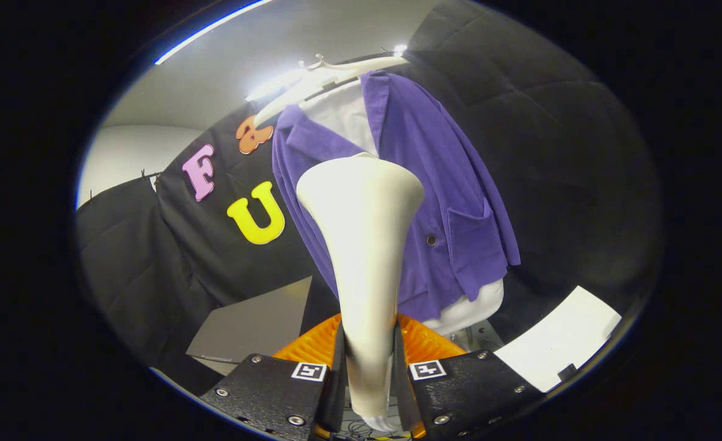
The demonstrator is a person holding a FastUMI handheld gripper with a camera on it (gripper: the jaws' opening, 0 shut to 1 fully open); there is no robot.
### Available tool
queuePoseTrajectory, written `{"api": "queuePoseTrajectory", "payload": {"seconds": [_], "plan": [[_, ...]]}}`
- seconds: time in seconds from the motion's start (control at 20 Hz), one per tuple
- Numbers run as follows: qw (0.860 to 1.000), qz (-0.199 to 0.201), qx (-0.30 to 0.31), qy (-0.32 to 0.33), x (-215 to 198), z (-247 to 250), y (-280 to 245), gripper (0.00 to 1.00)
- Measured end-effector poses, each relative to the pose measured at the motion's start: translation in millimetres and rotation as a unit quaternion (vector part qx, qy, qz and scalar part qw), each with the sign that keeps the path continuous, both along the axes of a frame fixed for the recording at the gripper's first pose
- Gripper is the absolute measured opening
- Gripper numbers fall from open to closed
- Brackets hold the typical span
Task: Iron the clothes twice with a garment steamer, once on the left side and once on the right side.
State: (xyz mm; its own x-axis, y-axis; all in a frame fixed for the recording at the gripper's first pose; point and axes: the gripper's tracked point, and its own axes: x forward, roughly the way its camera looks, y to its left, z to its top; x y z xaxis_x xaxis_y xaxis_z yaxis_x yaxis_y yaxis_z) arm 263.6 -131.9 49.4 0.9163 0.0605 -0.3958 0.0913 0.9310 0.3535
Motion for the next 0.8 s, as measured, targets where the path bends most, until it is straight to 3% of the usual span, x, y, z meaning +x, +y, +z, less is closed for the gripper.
{"api": "queuePoseTrajectory", "payload": {"seconds": [0.5,0.8], "plan": [[0.993,-0.046,-0.006,-0.104,35,82,-29,0.35],[0.981,-0.115,-0.029,-0.155,67,98,-62,0.35]]}}
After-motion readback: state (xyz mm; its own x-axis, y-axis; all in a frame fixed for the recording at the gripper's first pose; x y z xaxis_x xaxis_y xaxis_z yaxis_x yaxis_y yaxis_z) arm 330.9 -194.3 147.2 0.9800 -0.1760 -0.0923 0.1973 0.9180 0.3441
